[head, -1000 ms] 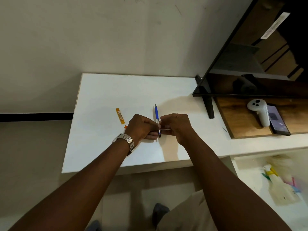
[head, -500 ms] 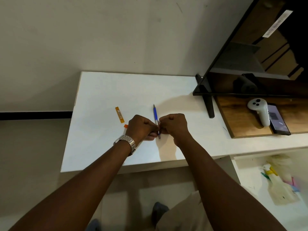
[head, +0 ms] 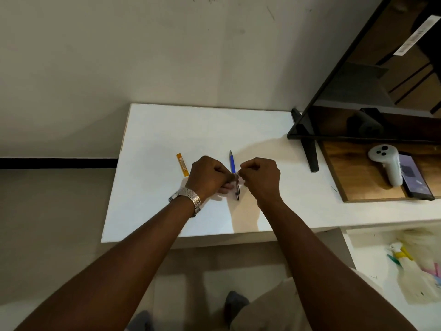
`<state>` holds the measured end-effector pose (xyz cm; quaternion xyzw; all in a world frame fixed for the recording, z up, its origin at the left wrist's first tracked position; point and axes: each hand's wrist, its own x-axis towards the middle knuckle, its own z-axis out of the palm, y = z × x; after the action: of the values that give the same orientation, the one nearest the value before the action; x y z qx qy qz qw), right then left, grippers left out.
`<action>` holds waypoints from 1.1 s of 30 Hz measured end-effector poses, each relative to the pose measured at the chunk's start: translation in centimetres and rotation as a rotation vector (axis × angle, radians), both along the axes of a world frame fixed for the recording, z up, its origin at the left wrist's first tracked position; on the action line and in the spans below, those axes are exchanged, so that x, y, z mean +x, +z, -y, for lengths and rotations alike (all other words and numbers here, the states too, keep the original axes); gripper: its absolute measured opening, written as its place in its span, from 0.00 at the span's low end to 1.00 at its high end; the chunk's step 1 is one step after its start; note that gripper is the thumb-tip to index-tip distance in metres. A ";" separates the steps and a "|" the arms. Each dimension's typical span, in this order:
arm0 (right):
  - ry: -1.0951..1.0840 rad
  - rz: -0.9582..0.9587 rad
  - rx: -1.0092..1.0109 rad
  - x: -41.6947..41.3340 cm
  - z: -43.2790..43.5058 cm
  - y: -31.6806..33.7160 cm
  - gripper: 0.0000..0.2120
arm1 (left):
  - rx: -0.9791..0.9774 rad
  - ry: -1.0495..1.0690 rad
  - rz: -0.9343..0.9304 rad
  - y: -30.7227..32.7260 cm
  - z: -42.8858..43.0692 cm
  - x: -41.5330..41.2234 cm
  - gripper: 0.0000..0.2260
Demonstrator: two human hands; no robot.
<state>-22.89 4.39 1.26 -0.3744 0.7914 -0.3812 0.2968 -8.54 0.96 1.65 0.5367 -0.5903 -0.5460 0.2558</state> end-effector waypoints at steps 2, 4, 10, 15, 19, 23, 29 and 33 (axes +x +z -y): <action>0.039 -0.070 -0.054 0.7 0.3 0.4 0.07 | -0.011 0.054 -0.028 1.3 1.2 1.0 0.07; 0.098 -0.113 -0.083 1.7 0.4 0.8 0.06 | -0.089 0.125 0.019 2.2 2.7 2.5 0.07; 0.464 -0.246 -0.019 6.2 -0.4 0.7 0.10 | -0.255 0.278 0.405 -0.7 5.5 8.6 0.18; 0.568 -0.347 0.091 8.5 -0.4 -0.9 0.18 | -0.223 0.290 0.484 -2.8 5.2 9.4 0.29; 0.588 -0.427 0.096 9.0 -0.1 -1.7 0.17 | -0.270 0.228 0.548 -2.5 4.9 8.6 0.26; 0.619 -0.518 0.093 8.9 0.1 -2.0 0.14 | -0.251 0.227 0.502 -2.2 5.0 8.2 0.15; 0.611 -0.523 0.095 8.9 0.6 -1.9 0.14 | -0.171 0.254 0.412 -1.5 4.4 8.3 0.06; 0.595 -0.515 0.117 9.1 0.8 -1.7 0.13 | -0.090 0.305 0.274 -1.3 4.5 8.8 0.07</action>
<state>-13.79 3.57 -0.48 -0.6531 0.7174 -0.1266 0.2068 0.28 -3.50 0.30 0.6770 -0.5554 -0.3959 0.2765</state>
